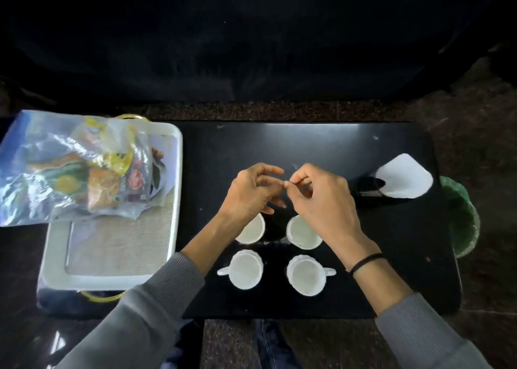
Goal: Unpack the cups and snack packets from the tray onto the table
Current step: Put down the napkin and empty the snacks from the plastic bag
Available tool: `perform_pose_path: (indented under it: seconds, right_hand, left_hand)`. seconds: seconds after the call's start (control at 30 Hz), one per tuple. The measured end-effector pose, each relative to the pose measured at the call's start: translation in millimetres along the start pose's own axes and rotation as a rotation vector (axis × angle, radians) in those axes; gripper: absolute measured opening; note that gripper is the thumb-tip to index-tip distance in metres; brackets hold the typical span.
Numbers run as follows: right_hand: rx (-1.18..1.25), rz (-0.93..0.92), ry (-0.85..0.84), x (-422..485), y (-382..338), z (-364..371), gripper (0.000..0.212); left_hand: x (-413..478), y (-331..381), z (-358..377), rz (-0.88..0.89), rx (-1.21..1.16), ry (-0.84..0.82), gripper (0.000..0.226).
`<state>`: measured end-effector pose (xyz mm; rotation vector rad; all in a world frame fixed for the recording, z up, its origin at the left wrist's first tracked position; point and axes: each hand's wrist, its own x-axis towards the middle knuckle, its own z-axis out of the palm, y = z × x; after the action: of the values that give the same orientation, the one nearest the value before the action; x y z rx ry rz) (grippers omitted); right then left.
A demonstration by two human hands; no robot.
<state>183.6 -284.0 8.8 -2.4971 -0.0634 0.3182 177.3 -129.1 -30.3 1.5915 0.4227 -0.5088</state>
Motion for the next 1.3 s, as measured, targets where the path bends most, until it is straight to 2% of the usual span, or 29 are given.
perform_pose_path:
  seconds: [0.53,0.63,0.7,0.87,0.93,1.0,1.1,1.17,1.3]
  right_hand:
    - [-0.006,-0.194,-0.262,25,-192,140,0.010]
    - [-0.050,-0.242,-0.302,30,-225,165,0.009]
    - [-0.068,-0.253,-0.319,35,-242,181,0.008]
    - [-0.068,-0.258,-0.361,45,-273,212,0.008]
    - [-0.081,-0.263,-0.370,49,-284,222,0.009]
    - [-0.093,-0.262,-0.375,51,-292,231,0.009]
    - [-0.085,-0.250,-0.376,54,-302,241,0.009]
    - [-0.074,-0.233,-0.382,55,-307,246,0.009]
    - [-0.100,-0.216,-0.368,56,-310,253,0.010]
  left_hand:
    - [-65,-47,-224,-0.008,-0.153,0.311,0.017]
    - [-75,-53,-265,0.006,-0.117,0.371,0.016]
    - [-80,-57,-289,0.038,-0.015,0.426,0.017]
    - [-89,-73,-345,0.156,0.507,0.687,0.021]
    - [-90,-79,-364,0.158,0.665,0.801,0.028]
    - [-89,-86,-380,0.117,0.723,0.896,0.038]
    - [-82,-95,-403,-0.042,0.593,0.937,0.054]
    - [-77,-103,-416,-0.125,0.451,0.887,0.060]
    - [-73,-110,-432,-0.076,0.158,0.692,0.045]
